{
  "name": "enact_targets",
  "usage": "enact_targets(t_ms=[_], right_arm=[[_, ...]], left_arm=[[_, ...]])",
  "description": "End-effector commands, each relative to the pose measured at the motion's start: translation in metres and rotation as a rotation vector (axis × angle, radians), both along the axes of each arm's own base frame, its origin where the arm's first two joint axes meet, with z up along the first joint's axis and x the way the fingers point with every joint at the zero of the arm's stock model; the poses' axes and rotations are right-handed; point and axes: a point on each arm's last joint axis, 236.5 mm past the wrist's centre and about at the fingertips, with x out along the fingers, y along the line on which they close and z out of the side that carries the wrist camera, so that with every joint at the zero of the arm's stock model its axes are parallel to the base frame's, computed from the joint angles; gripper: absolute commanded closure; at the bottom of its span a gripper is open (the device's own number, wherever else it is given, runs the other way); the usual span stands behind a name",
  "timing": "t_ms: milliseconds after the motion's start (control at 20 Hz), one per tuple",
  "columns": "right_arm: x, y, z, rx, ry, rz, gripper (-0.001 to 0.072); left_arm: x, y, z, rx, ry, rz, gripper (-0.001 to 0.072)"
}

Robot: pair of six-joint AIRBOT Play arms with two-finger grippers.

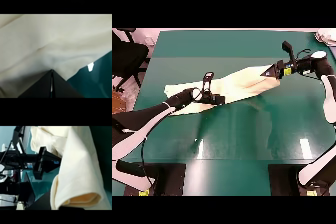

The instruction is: Fold the shirts.

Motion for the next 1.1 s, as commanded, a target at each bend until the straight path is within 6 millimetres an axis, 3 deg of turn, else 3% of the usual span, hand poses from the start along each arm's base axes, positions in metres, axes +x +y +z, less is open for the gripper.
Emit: enact_targets(t_ms=[0, 400, 500, 650, 850, 1050], right_arm=[[-0.011, 0.014, 0.041, 0.009, -0.077, 0.015, 0.0689], [-0.025, 0.033, 0.113, -0.01, -0.163, -0.063, 0.069], [-0.029, 0.034, 0.103, -0.111, -0.142, -0.085, 0.069], [-0.036, 0.03, 0.072, -0.317, -0.104, -0.096, 0.069], [-0.045, 0.037, 0.064, -0.404, -0.107, -0.082, 0.069], [-0.038, 0.024, 0.059, -0.443, -0.114, -0.112, 0.069]], left_arm=[[-0.001, -0.024, 0.005, -0.016, -0.019, -0.037, 0.0686], [-0.037, -0.083, 0.017, -0.027, -0.061, -0.183, 0.0686], [-0.047, -0.094, 0.018, -0.032, -0.061, -0.207, 0.0686], [-0.056, -0.105, 0.02, -0.045, -0.062, -0.223, 0.0686], [-0.058, -0.106, 0.02, -0.04, -0.073, -0.242, 0.0686], [-0.055, -0.094, 0.032, 0.066, -0.149, -0.33, 0.0687]])
